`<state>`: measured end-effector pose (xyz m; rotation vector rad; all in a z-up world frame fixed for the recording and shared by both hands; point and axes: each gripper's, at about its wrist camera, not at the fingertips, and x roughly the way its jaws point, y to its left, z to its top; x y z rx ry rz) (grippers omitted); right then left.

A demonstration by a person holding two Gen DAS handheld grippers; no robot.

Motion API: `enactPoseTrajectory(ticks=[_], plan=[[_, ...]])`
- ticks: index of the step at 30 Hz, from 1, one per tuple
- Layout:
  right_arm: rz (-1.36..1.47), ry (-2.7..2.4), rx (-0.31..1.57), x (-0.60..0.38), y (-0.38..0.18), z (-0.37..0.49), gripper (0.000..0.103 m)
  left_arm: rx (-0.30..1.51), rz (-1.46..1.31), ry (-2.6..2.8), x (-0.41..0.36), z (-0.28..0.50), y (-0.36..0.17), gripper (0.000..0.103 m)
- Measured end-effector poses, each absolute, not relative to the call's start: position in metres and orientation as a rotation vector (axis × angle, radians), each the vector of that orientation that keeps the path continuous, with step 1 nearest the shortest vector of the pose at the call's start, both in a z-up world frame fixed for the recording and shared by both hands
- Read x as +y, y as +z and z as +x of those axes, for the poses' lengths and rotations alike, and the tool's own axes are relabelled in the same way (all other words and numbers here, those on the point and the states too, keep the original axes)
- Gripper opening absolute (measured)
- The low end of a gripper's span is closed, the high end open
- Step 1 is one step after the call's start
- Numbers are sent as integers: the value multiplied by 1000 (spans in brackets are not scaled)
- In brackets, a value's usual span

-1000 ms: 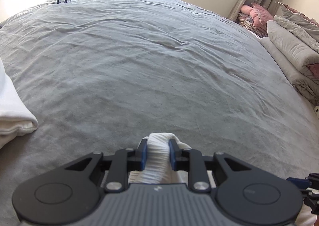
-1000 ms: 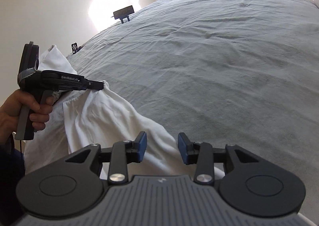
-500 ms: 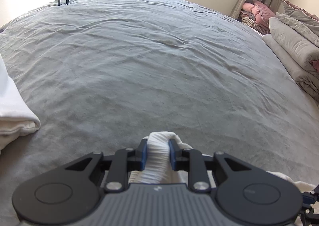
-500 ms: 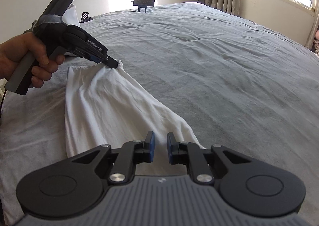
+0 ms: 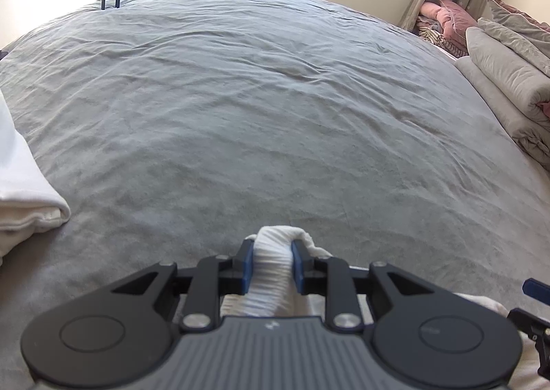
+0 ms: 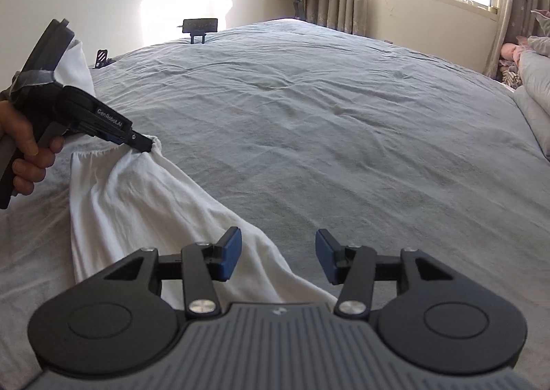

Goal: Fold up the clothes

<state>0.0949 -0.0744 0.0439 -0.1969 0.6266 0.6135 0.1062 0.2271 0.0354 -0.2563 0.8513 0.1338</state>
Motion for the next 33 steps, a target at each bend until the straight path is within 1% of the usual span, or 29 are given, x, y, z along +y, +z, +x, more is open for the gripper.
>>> enactPoseTrajectory(ticks=[3,6,14,19,26,30,33], plan=[[-98,586,666,-86,39,109,52,852,-255,134,227,106,35,24],[-58,607,712,-82,28,113,52,852,-254,135,227,106,35,24],[-145,754,702,-65,28,95,52,855,-257,136,227,106,35,24],[-256,850,701,-55,27,81,52,857,-259,139,226,106,35,25],[-271,956,671,-59,41,71,52,860,-268,139,227,106,35,25],[-315,968,727,-48,28,68,52,860,-264,140,227,106,35,25],[-301,953,723,-49,28,70,52,860,-264,140,226,107,35,25]])
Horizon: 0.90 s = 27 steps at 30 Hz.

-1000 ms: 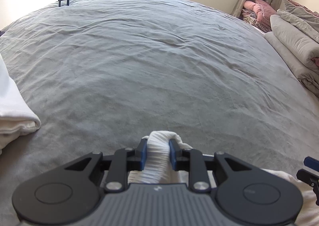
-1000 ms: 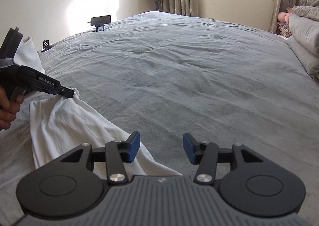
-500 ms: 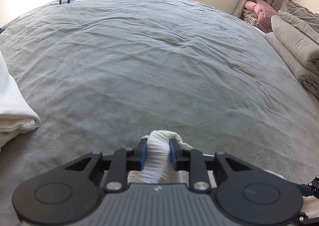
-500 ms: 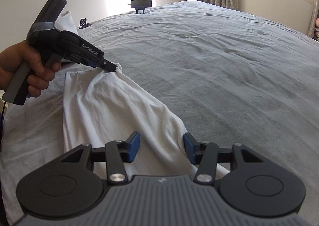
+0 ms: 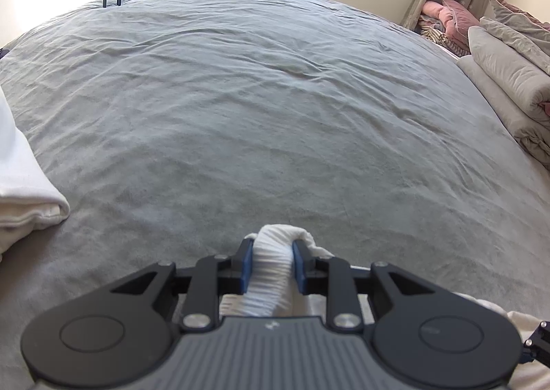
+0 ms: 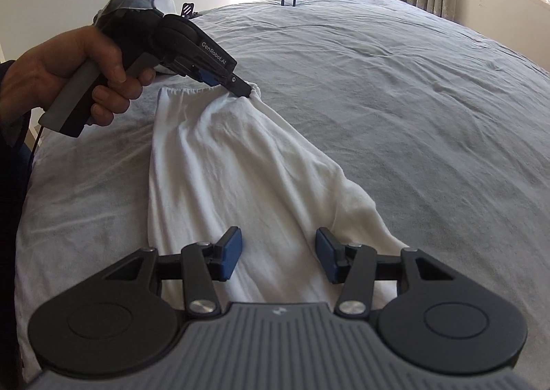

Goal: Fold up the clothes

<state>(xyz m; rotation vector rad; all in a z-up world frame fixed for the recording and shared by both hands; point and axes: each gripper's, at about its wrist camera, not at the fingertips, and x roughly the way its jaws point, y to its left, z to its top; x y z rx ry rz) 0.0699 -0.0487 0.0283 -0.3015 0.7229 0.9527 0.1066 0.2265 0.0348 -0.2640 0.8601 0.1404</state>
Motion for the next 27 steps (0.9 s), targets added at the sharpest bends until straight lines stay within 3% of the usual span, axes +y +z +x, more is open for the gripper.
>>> enactPoseTrajectory(ticks=[4,8,9,10,11,19,27], plan=[[-106,815,684,-76,50,96,52,861,-268,140,227,107,35,26],[-9,717,749,-95,35,119,49,861,-265,140,227,107,35,26],[-15,732,760,-91,31,118,36,861,-263,141,227,107,35,26],[-23,747,771,-87,26,116,14,861,-262,141,227,107,34,26],[-47,757,764,-83,26,113,6,861,-262,141,227,107,34,26],[-445,827,551,-52,52,46,4,864,-274,140,228,107,35,26],[-569,844,601,-32,23,26,4,863,-268,142,227,107,34,26]])
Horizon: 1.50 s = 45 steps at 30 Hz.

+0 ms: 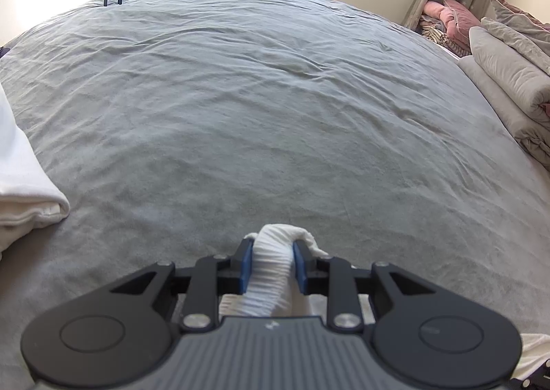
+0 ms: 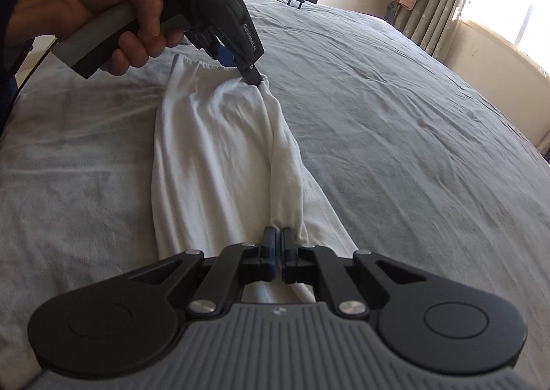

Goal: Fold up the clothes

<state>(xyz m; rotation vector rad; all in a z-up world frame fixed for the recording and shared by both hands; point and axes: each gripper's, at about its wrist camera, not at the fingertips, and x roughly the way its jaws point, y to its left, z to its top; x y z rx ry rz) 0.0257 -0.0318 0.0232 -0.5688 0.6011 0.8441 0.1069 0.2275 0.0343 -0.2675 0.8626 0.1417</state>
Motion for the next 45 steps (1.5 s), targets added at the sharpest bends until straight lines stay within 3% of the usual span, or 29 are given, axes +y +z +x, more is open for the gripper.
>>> enactPoseTrajectory(ticks=[3,8,12,16,21,23,24,26,30,36,38,39,40,41,43,45], plan=[[-565,860,608,-28,24,23,15,863,-270,141,228,107,34,26],[-543,931,615,-25,32,17,15,864,-267,141,228,107,34,27],[-357,872,586,-46,56,38,15,864,-267,140,228,107,34,27],[-109,650,728,-89,51,86,15,864,-265,141,228,107,34,27],[-461,714,678,-72,39,60,16,865,-267,141,227,107,34,27],[-622,732,628,-60,30,44,25,865,-266,141,227,107,34,27],[-680,738,601,-56,24,37,37,865,-266,141,227,107,34,27],[-756,740,549,-51,19,25,37,865,-266,142,227,107,34,27],[-763,766,503,-44,22,19,45,865,-264,142,227,107,34,27],[-787,707,453,-27,15,22,45,864,-259,144,226,107,34,27],[-794,704,429,-23,15,22,41,864,-260,145,226,108,34,27],[-790,700,420,-22,15,23,33,864,-261,144,226,107,34,27],[-766,698,420,-23,16,26,17,864,-261,144,226,107,34,27],[-733,697,427,-25,19,29,10,864,-262,144,226,107,34,27],[-651,698,432,-31,27,35,2,866,-274,142,228,107,34,27],[-569,685,430,-38,36,41,1,868,-285,142,230,107,34,28]])
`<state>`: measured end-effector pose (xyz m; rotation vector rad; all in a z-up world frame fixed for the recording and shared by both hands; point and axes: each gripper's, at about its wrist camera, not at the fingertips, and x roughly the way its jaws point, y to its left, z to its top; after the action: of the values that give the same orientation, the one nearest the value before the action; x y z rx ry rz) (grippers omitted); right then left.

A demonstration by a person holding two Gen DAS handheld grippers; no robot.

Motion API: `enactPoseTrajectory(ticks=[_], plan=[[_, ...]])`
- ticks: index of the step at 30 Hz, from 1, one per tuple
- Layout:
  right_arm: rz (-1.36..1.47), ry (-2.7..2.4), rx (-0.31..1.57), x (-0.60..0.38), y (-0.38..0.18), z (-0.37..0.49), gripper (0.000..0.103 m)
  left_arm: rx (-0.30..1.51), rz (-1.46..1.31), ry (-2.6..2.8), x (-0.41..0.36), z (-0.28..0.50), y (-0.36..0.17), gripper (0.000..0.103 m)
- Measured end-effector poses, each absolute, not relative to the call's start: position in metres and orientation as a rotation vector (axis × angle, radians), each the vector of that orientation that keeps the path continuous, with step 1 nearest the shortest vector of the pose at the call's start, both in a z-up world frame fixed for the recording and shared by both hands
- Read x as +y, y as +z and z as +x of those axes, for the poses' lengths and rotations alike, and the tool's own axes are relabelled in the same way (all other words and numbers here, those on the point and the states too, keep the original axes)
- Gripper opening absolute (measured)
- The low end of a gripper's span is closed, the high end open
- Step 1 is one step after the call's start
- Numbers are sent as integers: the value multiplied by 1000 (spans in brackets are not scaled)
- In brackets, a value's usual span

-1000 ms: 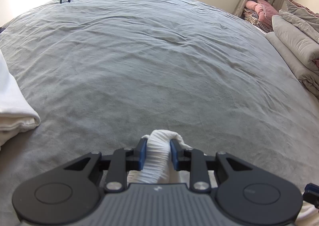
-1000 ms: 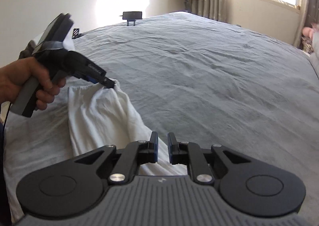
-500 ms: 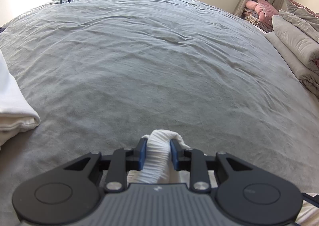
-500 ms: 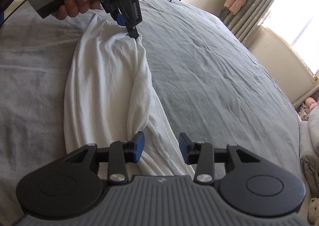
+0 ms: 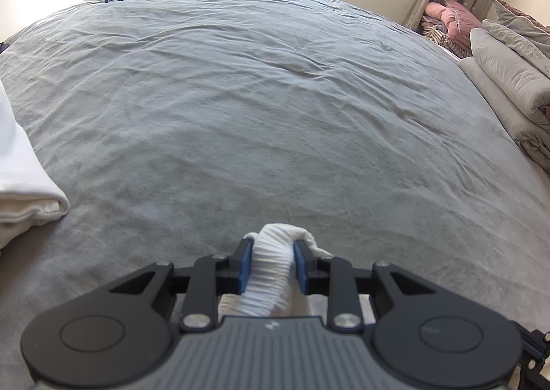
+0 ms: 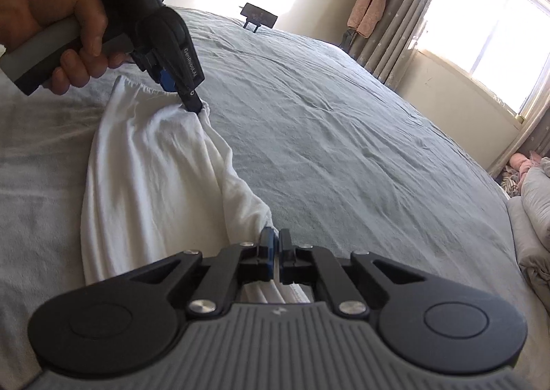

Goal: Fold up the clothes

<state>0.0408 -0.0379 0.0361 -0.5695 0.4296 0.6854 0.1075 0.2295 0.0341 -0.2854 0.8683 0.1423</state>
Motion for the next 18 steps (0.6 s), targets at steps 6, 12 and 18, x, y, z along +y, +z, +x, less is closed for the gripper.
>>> enactPoseTrajectory(ticks=[6,12,18], plan=[[-383,576,454,-54,49,65,1,869,-288,143,229,107,34,28],[-272,538,531,-68,51,82,2,870,-298,144,231,108,34,28],[-40,717,810,-80,40,103,14,872,-300,145,231,108,34,28]])
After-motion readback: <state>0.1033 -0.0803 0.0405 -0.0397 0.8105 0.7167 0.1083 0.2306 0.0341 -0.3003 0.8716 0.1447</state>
